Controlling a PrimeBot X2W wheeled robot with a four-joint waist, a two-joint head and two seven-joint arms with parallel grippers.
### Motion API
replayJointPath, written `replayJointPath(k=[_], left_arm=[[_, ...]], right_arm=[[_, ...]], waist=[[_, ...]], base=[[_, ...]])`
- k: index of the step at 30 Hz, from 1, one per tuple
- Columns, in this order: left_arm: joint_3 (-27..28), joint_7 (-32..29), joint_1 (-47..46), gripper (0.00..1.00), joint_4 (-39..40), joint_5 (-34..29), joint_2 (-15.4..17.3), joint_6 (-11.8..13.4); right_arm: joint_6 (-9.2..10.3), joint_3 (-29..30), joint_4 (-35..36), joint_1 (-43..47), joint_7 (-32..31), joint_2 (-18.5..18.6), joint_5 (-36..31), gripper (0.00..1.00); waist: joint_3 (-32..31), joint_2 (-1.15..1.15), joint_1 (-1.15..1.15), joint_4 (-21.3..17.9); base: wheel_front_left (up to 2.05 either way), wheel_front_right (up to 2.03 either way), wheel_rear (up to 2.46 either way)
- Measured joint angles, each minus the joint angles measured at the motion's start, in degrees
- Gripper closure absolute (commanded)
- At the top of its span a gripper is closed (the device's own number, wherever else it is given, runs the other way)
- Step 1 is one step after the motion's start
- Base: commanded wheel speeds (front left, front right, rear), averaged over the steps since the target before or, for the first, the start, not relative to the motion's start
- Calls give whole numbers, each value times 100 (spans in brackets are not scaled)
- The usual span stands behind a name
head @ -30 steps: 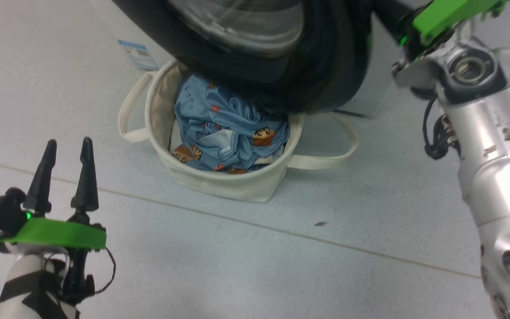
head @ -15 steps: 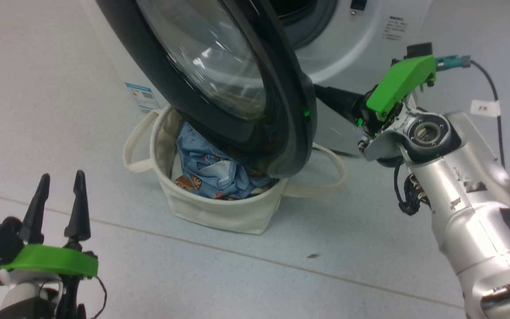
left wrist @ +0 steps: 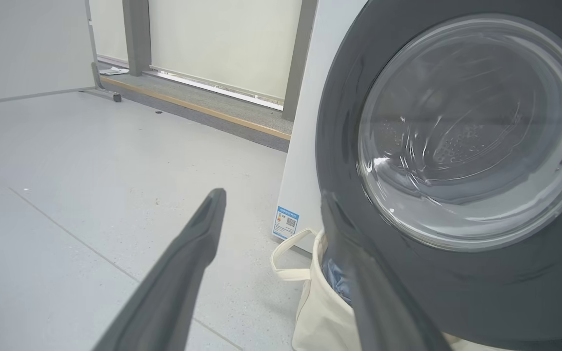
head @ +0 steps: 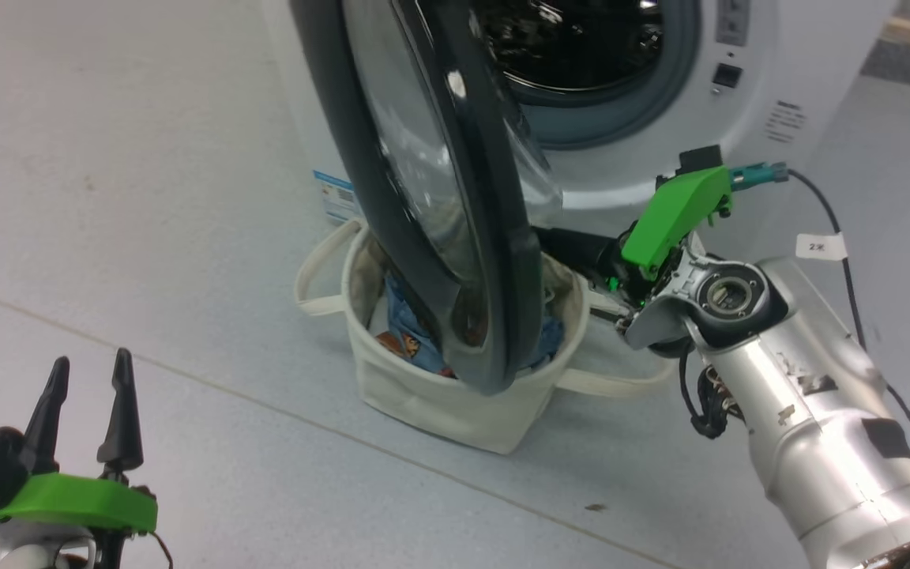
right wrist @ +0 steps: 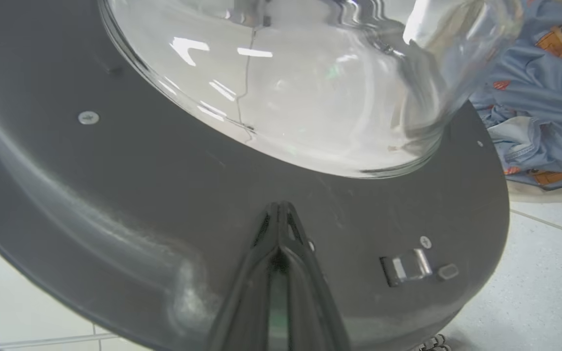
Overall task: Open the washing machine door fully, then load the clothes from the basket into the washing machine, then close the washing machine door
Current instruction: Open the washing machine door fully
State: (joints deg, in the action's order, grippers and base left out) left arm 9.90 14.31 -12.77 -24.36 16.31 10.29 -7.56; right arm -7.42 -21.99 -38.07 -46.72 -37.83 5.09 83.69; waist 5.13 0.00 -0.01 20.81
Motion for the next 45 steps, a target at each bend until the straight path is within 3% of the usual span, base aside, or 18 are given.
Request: replayJointPath(k=[17,45], left_arm=[[94,-1,182,0,-55,-49,85,110],[582,-1,594,0,522,160,75,315]], right_arm=[[0,-328,199,364,-33,-91,135,100],[0,-1875,218,-372,623,-90,1478,100]], waist=[[-401,0,0,898],[-15,0,1,1094]], base=[[0,0,0],[0,0,0]])
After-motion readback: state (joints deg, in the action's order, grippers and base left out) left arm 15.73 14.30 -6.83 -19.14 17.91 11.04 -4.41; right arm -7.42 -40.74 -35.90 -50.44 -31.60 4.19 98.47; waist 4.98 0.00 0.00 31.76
